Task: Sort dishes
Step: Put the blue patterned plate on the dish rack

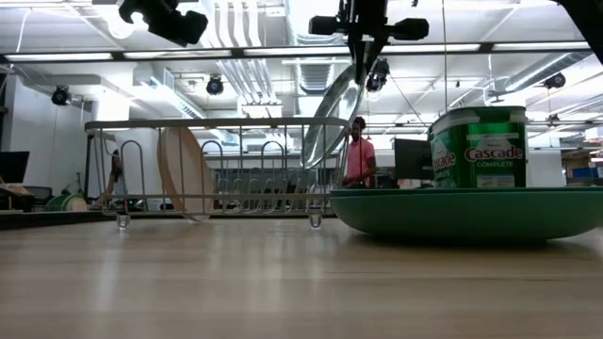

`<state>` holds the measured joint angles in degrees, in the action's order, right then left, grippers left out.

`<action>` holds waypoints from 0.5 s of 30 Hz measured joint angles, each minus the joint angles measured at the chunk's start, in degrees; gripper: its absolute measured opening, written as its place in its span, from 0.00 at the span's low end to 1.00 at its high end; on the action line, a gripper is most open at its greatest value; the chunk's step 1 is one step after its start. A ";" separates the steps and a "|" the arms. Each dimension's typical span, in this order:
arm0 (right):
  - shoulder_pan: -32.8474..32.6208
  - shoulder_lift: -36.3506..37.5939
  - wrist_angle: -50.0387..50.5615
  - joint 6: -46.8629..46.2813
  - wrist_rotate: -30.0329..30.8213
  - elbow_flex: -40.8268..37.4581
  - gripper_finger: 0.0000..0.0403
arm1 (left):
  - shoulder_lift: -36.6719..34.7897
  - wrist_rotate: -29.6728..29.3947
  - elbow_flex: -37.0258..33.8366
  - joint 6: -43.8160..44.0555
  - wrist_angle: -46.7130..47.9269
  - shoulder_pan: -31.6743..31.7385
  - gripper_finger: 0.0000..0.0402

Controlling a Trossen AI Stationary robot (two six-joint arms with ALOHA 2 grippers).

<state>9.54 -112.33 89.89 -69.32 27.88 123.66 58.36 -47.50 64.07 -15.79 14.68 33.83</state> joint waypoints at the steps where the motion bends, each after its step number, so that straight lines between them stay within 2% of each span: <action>1: 0.00 0.00 -0.04 -0.52 0.07 -0.19 0.00 | 0.23 -0.01 0.00 0.00 0.00 0.00 0.00; 15: -0.16 -1.15 -1.21 -3.28 0.35 -1.77 0.00 | 0.97 0.02 0.00 0.00 3.12 0.02 0.00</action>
<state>9.38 -113.48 88.68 -72.60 28.23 121.89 59.33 -47.48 64.07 -15.79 17.80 33.85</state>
